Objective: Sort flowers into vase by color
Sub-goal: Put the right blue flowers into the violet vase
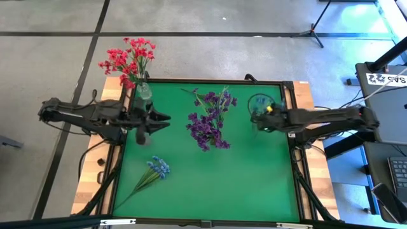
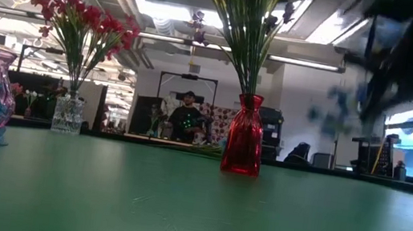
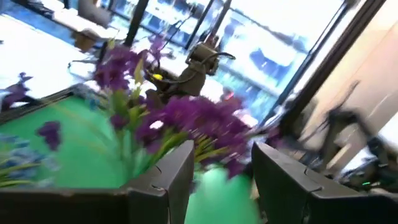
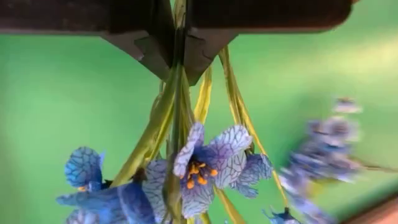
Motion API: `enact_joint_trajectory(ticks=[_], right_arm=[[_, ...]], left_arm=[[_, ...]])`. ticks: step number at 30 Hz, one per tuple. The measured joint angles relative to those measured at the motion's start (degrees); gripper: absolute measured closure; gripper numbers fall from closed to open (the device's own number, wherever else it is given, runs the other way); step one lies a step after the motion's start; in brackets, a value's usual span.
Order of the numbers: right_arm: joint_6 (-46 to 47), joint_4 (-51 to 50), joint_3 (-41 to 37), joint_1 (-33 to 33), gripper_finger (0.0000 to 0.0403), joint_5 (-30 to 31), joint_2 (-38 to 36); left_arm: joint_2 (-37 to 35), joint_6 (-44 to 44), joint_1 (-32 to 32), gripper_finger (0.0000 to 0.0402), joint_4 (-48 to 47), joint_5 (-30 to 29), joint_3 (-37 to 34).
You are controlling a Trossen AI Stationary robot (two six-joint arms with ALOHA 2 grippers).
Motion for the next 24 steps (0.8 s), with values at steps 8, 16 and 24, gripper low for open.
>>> enact_joint_trajectory(ticks=[8,16,24], right_arm=[[-20.6,-7.1,21.4,9.2,0.0395,11.0,-5.6],[-46.2,11.9,37.0,21.3,0.0397,12.3,-1.2],[-59.2,35.3,42.2,23.6,0.0399,6.8,9.8]], left_arm=[[-2.1,-5.6,-3.5,0.0245,11.8,-0.8,0.0],[1.1,-8.2,-5.7,0.0245,19.1,-10.2,0.0],[11.2,-2.9,-7.6,0.0234,32.1,-9.9,0.0]])
